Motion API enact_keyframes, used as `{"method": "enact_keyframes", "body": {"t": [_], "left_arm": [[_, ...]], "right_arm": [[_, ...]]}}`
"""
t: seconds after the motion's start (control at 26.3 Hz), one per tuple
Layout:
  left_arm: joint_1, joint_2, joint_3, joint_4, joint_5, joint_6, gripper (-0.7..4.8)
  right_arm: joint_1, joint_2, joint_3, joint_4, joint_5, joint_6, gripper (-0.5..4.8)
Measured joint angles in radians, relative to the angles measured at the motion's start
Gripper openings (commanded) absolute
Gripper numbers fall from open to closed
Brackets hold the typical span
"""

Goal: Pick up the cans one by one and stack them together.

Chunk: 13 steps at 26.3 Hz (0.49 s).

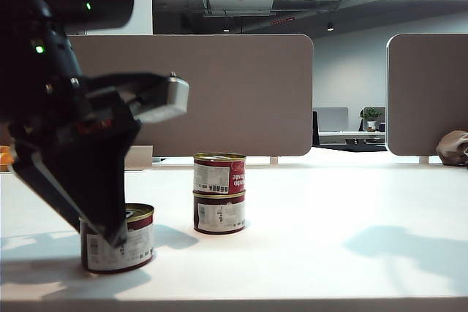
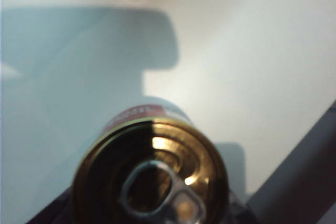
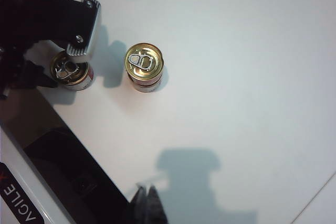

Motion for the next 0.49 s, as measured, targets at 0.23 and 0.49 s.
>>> {"method": "enact_keyframes", "body": {"t": [0.23,0.49], "left_arm": [[0.000,0.007,0.009,0.069,0.017,-0.040,3.50],[0.000,0.018,0.031,0.069,0.023,-0.055,3.50]], "right_arm": [[0.000,-0.013,0.000,-0.016,-0.001,0.002,-0.01],[0.000,-0.013,0.000,-0.016,-0.003,0.003,-0.01]]}}
